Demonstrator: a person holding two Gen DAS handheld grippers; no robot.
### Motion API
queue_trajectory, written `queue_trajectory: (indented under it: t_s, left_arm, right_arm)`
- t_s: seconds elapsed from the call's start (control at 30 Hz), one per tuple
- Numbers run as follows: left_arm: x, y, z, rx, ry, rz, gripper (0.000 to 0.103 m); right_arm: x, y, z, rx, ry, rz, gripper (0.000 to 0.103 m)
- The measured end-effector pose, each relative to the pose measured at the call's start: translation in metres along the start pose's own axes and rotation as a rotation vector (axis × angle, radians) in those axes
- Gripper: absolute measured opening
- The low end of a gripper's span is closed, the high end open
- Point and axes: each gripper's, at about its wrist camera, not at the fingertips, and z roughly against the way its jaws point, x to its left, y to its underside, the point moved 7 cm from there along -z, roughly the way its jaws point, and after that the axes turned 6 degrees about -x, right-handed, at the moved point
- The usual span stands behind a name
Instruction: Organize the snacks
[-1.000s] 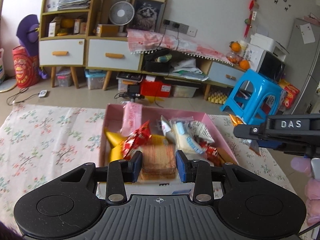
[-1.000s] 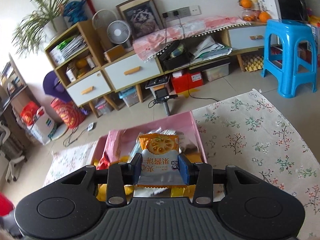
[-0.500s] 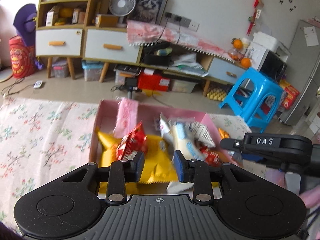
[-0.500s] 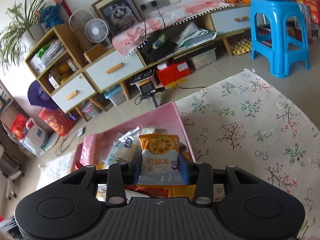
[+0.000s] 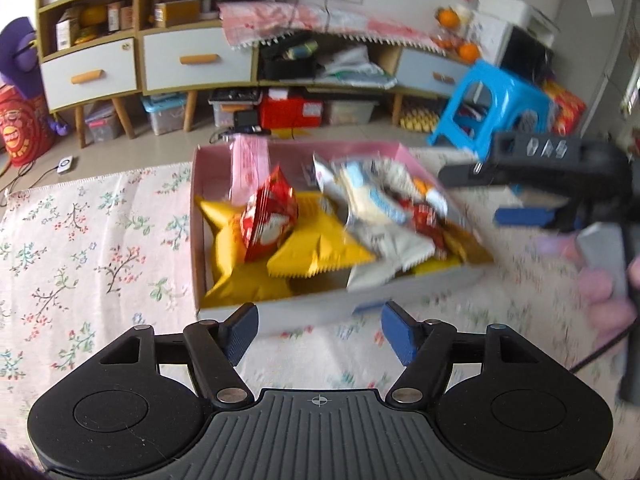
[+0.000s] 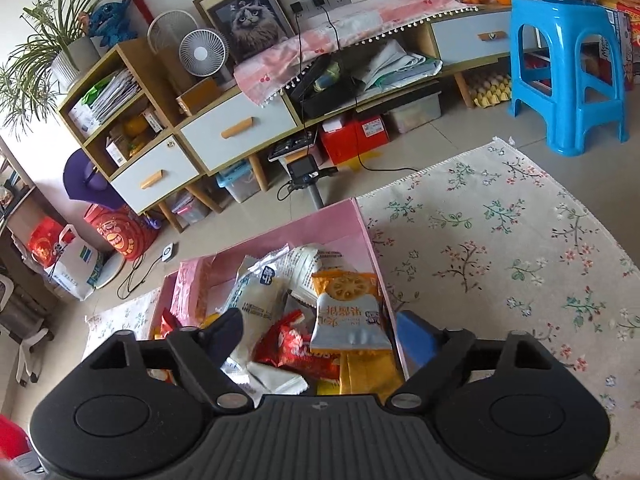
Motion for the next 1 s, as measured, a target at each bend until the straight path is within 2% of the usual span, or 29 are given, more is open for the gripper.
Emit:
queue_trajectory:
  t_s: [0.37,0.47,0.57,0.63,0.67,0.83,1.0]
  left_arm:
    - [-0.009,0.042,-0.003,0.155,0.094,-0.11,0.073]
    - [-0.018,0.054,-0.01,0.193,0.09,-0.148,0.072]
    - [-0.024,0.065,-0.016,0.223,0.053,-0.194,0.069]
    - [-0.027,0.062,-0.016,0.194,0.062,-0.184,0.045]
    - [-0.028,0.061,-0.016,0.188,0.062,-0.178,0.041]
    - [-0.039,0.05,-0.013,0.144,0.03,-0.21,0.039]
    - [-0.054,0.002,-0.001,0.024,0.041,-0.213,0.039]
  right_arm:
    - [-0.006,0.008,0.017,0.056,0.007,0.067,0.082]
    - [-0.01,0.011,0.02,0.066,0.011,0.078,0.082]
    - [-0.014,0.013,0.022,0.072,0.013,0.083,0.082]
    - [-0.016,0.013,0.024,0.074,0.015,0.084,0.082]
    - [-0.018,0.013,0.025,0.074,0.014,0.086,0.082]
    - [-0.022,0.01,0.029,0.067,0.012,0.094,0.082]
    - [-0.025,0.003,0.031,0.053,0.01,0.091,0.082]
